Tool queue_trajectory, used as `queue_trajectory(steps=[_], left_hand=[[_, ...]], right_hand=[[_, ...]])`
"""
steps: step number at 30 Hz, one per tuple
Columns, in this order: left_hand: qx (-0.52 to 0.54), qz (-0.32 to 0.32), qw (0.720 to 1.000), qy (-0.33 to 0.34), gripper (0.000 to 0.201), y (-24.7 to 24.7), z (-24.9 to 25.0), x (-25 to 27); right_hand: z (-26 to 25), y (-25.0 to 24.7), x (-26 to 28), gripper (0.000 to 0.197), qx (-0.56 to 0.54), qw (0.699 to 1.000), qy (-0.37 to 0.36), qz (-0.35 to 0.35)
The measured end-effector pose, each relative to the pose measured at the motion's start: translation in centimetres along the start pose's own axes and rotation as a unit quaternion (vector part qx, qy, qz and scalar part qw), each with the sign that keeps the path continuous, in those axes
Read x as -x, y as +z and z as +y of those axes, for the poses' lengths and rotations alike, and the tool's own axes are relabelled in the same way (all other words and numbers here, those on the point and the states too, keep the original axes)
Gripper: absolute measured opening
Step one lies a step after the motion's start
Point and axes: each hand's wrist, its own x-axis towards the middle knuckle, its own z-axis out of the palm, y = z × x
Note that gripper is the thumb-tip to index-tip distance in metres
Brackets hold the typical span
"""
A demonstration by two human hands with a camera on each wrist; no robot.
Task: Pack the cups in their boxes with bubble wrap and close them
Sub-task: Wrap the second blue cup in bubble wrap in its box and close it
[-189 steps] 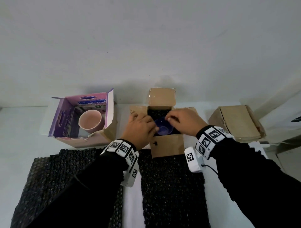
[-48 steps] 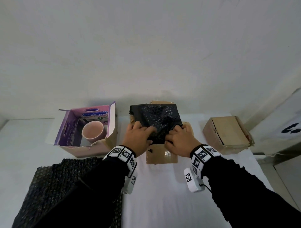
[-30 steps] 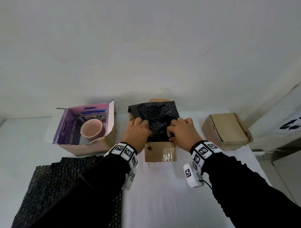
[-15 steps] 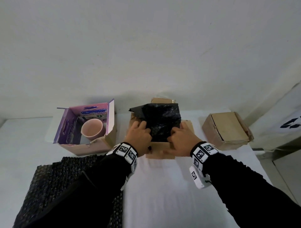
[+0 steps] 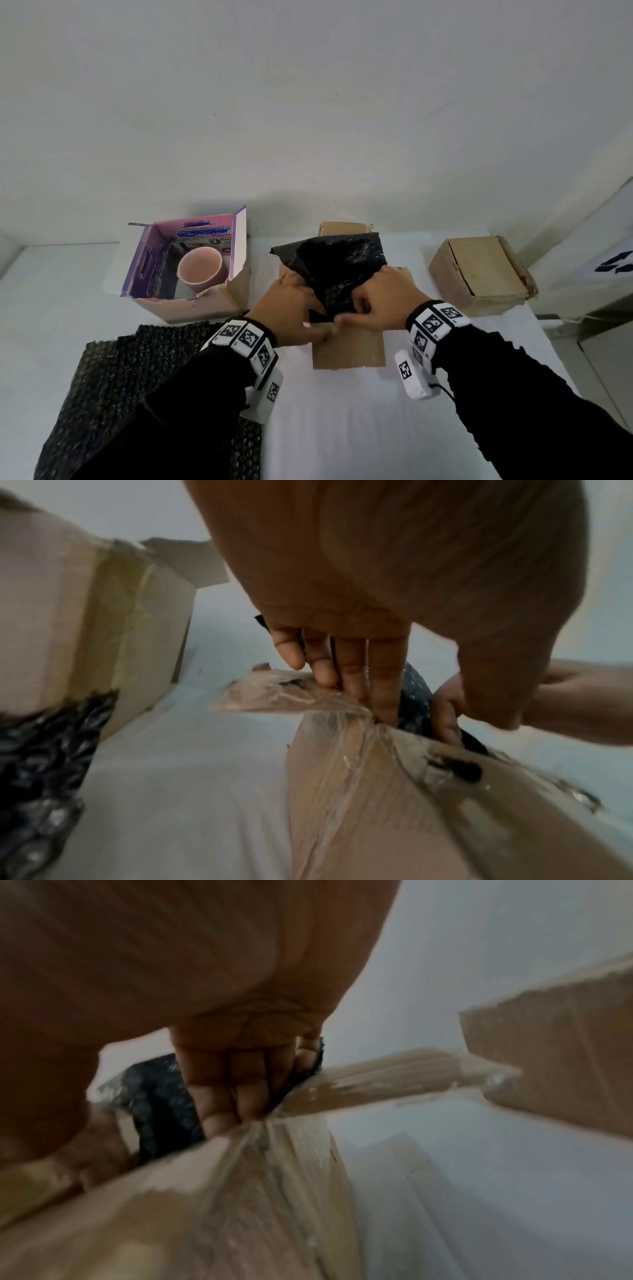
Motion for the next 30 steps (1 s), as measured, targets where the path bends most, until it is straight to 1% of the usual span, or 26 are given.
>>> queue_trajectory(steps=[2, 4, 5, 6, 7, 9, 10, 11, 12, 13, 14, 15, 16, 18, 20, 22, 25, 27, 29, 30], left_hand=[[0.077, 0.117, 0.989, -0.038, 0.052, 0.1, -0.5, 0.0], [0.085, 0.236, 0.961, -0.114, 0.051, 0.0, -0.8, -0.4], [0.089, 0.275, 0.944, -0.161, 0.052, -0.2, -0.8, -0.6], [0.098, 0.291, 0.93, -0.204, 0.054, -0.4, -0.8, -1.0], [0.118, 0.289, 0.918, -0.245, 0.058, -0.7, -0.6, -1.4], [0.18, 0.279, 0.892, -0.306, 0.065, -1.3, -0.3, -2.5], [0.214, 0.289, 0.877, -0.32, 0.065, -1.6, -0.2, -3.1], [0.252, 0.304, 0.861, -0.321, 0.061, -1.8, -0.1, -3.8], [0.297, 0.324, 0.843, -0.309, 0.054, -2.0, 0.1, -4.3], [0.34, 0.343, 0.826, -0.29, 0.045, -2.1, 0.2, -4.8], [0.365, 0.361, 0.816, -0.267, 0.039, -2.4, 0.3, -5.0], [0.365, 0.377, 0.817, -0.239, 0.037, -2.5, 0.3, -5.2], [0.346, 0.389, 0.829, -0.205, 0.039, -2.6, 0.1, -5.3], [0.284, 0.384, 0.869, -0.129, 0.045, -2.6, -0.1, -5.1], [0.237, 0.349, 0.903, -0.082, 0.053, -2.5, 0.1, -4.6], [0.212, 0.309, 0.925, -0.068, 0.06, -2.0, 0.3, -3.9], [0.179, 0.261, 0.945, -0.077, 0.066, -1.2, 0.4, -3.2], [0.146, 0.226, 0.958, -0.095, 0.062, -0.9, 0.4, -2.9], [0.114, 0.182, 0.971, -0.109, 0.057, -0.6, 0.3, -2.8], [0.101, 0.158, 0.976, -0.109, 0.058, -0.4, 0.3, -2.8]], right_hand=[[0.6, -0.3, -0.1, 0.052, -0.081, 0.99, 0.052, 0.101], [1.1, -0.6, -0.5, 0.04, -0.08, 0.963, 0.117, 0.23], [1.3, -0.8, -0.7, 0.04, -0.069, 0.946, 0.159, 0.273], [1.4, -0.8, -1.0, 0.044, -0.068, 0.933, 0.205, 0.287], [1.5, -0.8, -1.3, 0.048, -0.083, 0.925, 0.252, 0.274], [1.6, -0.8, -2.1, 0.053, -0.171, 0.901, 0.331, 0.223], [1.6, -0.8, -2.5, 0.052, -0.237, 0.881, 0.353, 0.208], [1.5, -0.8, -2.9, 0.048, -0.306, 0.857, 0.359, 0.205], [1.4, -0.9, -3.1, 0.043, -0.366, 0.833, 0.354, 0.215], [1.1, -1.0, -3.2, 0.036, -0.41, 0.813, 0.34, 0.236], [0.9, -1.1, -3.3, 0.026, -0.435, 0.8, 0.319, 0.264], [0.7, -1.3, -3.3, 0.018, -0.444, 0.794, 0.294, 0.295], [0.7, -1.5, -3.2, 0.014, -0.443, 0.794, 0.263, 0.323], [0.9, -1.6, -2.8, 0.027, -0.417, 0.811, 0.199, 0.358], [1.1, -1.3, -2.2, 0.041, -0.38, 0.833, 0.154, 0.371], [1.0, -0.9, -1.5, 0.049, -0.359, 0.848, 0.139, 0.365], [0.9, 0.3, -0.7, 0.053, -0.344, 0.867, 0.135, 0.335], [0.8, 1.0, -0.2, 0.051, -0.332, 0.88, 0.137, 0.31], [0.7, 1.3, -0.1, 0.048, -0.283, 0.905, 0.153, 0.278], [0.7, 1.3, -0.1, 0.047, -0.253, 0.917, 0.166, 0.258]])
